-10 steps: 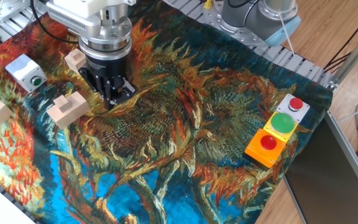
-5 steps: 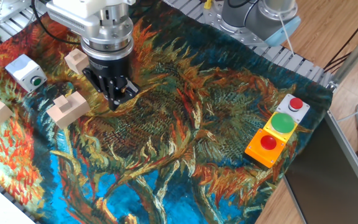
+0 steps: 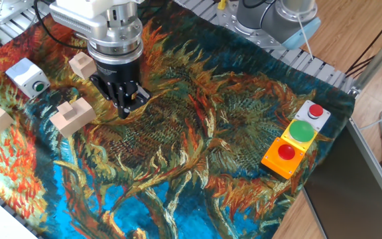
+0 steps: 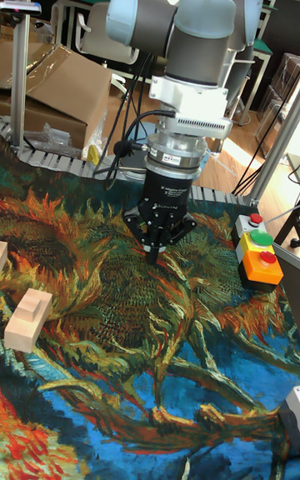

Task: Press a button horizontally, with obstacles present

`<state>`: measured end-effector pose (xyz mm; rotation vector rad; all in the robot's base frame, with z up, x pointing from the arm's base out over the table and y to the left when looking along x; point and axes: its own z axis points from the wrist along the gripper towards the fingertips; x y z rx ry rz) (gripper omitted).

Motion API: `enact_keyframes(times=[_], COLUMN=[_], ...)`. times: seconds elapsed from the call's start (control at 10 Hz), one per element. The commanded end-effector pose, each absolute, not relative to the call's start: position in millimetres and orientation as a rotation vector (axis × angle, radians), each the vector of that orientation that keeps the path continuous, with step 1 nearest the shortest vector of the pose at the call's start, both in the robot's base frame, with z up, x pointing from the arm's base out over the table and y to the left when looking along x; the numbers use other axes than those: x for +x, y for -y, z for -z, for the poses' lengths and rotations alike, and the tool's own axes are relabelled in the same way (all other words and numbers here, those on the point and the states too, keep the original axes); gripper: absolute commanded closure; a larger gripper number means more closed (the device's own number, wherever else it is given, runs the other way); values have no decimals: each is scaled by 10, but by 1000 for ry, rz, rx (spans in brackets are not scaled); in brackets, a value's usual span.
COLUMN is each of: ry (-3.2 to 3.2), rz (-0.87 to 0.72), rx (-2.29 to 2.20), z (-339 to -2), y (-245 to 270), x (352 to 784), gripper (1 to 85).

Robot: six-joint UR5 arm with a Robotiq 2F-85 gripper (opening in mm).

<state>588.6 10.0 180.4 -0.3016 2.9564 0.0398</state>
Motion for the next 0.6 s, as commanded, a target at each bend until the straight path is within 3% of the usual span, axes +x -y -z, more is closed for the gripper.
enact_keyframes(times=[0.0, 0.2, 0.5], ry=[-2999, -3008, -3019], rz=[-10, 30, 25], rx=[-401, -522, -550], z=[-1711, -1606, -1603], y=[198, 548, 545], x=[5731, 5625, 5585], gripper=[843, 843, 843])
